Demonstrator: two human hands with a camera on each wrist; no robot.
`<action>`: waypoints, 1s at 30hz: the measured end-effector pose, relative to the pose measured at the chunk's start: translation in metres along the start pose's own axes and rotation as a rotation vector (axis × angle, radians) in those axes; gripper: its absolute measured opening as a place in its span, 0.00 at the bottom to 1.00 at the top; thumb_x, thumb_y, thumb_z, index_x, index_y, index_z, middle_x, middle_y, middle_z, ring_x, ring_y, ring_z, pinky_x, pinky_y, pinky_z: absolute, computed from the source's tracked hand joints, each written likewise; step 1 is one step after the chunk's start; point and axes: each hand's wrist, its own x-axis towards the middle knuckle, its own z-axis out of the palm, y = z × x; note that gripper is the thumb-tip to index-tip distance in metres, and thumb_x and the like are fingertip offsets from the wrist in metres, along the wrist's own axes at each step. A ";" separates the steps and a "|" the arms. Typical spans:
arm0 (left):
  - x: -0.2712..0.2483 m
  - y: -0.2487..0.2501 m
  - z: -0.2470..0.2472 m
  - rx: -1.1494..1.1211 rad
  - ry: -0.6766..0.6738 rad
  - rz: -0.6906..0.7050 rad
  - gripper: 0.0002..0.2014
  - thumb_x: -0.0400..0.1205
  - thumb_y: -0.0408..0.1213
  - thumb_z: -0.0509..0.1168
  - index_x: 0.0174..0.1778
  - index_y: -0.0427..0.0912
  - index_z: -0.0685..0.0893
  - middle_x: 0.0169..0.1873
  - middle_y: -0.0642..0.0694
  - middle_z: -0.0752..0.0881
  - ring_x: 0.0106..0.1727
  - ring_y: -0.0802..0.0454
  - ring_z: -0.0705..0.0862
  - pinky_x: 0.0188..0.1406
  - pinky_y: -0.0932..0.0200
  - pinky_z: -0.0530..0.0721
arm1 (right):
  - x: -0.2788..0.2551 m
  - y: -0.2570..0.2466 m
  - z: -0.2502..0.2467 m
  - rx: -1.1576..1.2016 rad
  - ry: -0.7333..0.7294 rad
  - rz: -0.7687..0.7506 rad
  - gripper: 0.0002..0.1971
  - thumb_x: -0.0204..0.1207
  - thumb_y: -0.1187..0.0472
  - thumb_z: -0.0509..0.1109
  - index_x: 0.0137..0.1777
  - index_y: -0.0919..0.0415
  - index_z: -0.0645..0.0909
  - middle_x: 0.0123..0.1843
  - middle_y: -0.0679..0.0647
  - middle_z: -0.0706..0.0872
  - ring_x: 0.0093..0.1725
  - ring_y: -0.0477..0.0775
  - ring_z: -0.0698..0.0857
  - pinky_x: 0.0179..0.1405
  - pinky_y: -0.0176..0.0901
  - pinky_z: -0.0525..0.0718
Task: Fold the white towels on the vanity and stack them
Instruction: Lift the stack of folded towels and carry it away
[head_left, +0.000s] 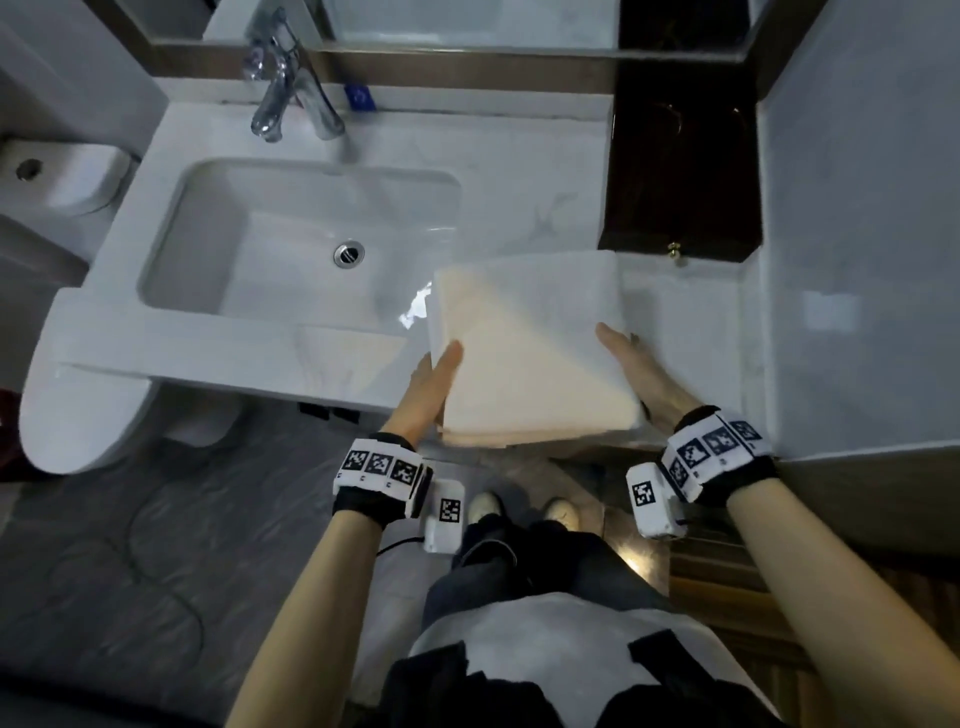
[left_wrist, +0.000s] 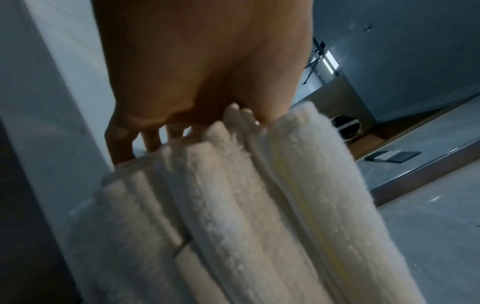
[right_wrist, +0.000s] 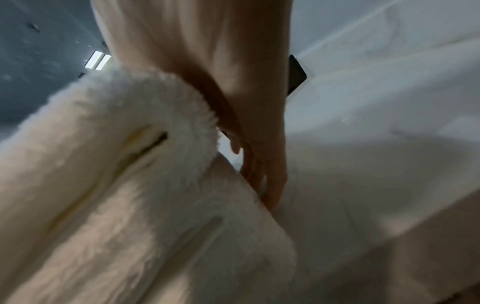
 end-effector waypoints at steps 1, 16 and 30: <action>-0.003 -0.006 -0.002 -0.015 0.001 -0.041 0.33 0.81 0.63 0.54 0.74 0.41 0.71 0.67 0.49 0.78 0.66 0.52 0.79 0.61 0.61 0.73 | -0.006 0.003 0.001 -0.021 0.005 0.012 0.31 0.78 0.39 0.61 0.74 0.60 0.68 0.65 0.58 0.83 0.58 0.55 0.85 0.49 0.45 0.85; -0.044 -0.051 0.005 -0.253 0.001 -0.211 0.48 0.70 0.71 0.62 0.77 0.41 0.60 0.58 0.56 0.79 0.53 0.60 0.81 0.51 0.58 0.79 | -0.063 0.044 -0.011 0.151 -0.260 0.229 0.36 0.58 0.38 0.80 0.66 0.51 0.78 0.60 0.51 0.89 0.59 0.49 0.88 0.44 0.36 0.87; -0.108 -0.088 -0.070 -0.515 0.134 -0.022 0.18 0.74 0.57 0.65 0.52 0.49 0.87 0.54 0.48 0.90 0.55 0.54 0.89 0.47 0.64 0.86 | -0.040 0.032 0.094 0.063 -0.381 0.323 0.44 0.57 0.31 0.78 0.72 0.50 0.76 0.67 0.53 0.85 0.69 0.58 0.81 0.74 0.58 0.72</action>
